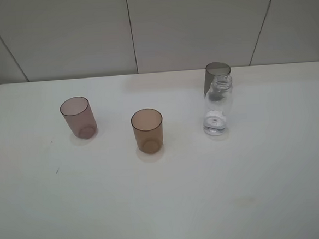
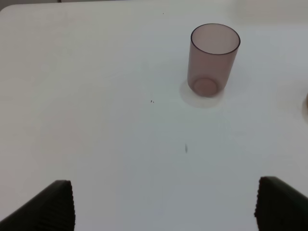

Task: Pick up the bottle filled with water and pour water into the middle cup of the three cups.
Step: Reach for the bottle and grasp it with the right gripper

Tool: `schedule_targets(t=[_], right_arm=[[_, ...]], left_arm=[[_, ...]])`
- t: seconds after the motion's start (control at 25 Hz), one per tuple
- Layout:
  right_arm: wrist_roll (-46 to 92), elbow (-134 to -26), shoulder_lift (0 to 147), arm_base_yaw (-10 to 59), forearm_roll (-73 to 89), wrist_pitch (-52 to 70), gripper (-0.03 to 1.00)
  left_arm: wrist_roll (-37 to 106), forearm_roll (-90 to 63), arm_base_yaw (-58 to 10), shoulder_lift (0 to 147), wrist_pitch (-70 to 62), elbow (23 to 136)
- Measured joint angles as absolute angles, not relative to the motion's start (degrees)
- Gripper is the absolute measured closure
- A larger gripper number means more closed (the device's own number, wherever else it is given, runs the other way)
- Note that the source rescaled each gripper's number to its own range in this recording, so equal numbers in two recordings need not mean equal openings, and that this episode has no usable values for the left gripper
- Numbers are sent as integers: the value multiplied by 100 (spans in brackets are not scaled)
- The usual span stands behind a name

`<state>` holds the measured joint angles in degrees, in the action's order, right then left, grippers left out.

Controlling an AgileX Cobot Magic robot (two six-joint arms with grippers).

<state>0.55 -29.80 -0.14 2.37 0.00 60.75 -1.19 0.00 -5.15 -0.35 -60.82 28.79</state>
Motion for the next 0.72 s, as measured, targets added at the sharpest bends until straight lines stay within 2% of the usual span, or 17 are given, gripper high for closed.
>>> schedule_targets(t=[0.36,0.6,0.72], right_arm=[[55,-2980,178,237,0,6075,-3],[55,-3009,1927,237,543,5897,-3],[55,-3114,2956,350,778,4919,-3]], left_arm=[[-119,0,-515,-35,-6082,2879],[-119,0,-515,-35,-6082,2879],[-119,0,-515,-35,-6082,2879]])
